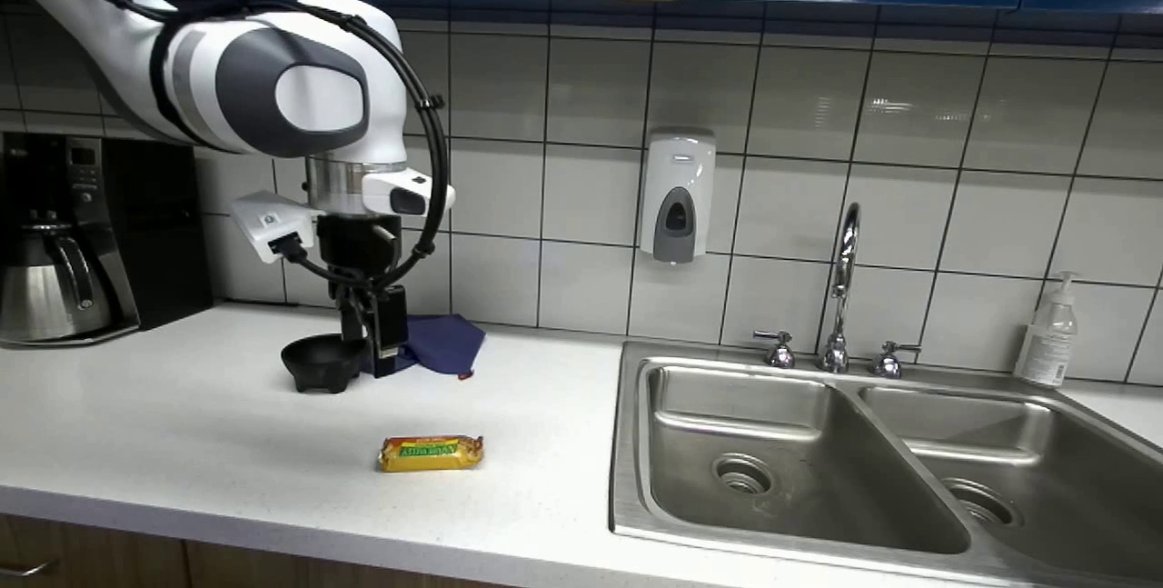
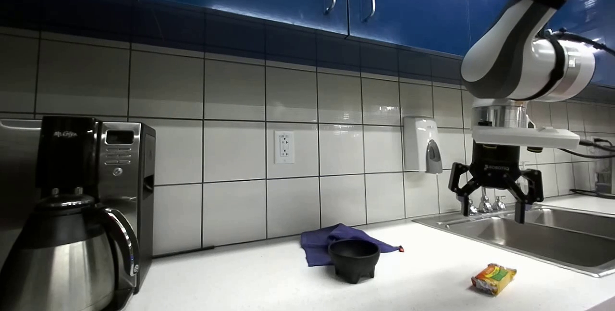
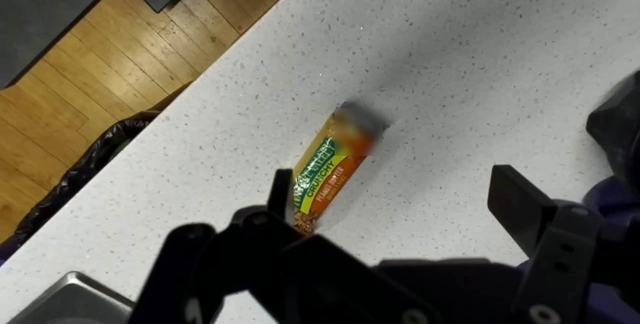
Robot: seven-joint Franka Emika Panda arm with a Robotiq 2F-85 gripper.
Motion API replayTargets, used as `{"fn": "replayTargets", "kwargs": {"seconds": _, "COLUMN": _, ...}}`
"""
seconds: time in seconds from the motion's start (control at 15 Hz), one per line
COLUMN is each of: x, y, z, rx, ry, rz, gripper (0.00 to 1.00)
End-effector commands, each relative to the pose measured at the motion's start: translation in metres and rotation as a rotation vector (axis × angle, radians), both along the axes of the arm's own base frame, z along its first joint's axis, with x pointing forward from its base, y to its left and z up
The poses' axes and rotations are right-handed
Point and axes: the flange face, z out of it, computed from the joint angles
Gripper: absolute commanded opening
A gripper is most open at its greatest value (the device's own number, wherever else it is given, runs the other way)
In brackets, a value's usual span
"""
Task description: Put the candy bar into the black bowl
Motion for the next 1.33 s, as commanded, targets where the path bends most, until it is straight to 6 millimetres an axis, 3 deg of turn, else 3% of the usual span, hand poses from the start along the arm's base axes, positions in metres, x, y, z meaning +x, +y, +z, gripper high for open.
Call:
{"fn": "replayTargets", "kwargs": {"seconds": 0.0, "x": 0.001, "y": -0.016, "z": -0.014, "rx": -0.013, "ry": 0.017, "rz": -0.075, "gripper": 1.00}}
{"fn": "replayTargets", "kwargs": {"seconds": 0.73, "x": 0.011, "y": -0.028, "z": -0.078, "rx": -0.024, "ry": 0.041, "rz": -0.173, "gripper": 1.00}}
{"fn": "replayTargets", "kwargs": {"seconds": 1.27, "x": 0.026, "y": -0.030, "z": -0.103, "rx": -0.049, "ry": 0.034, "rz": -0.200, "gripper": 1.00}}
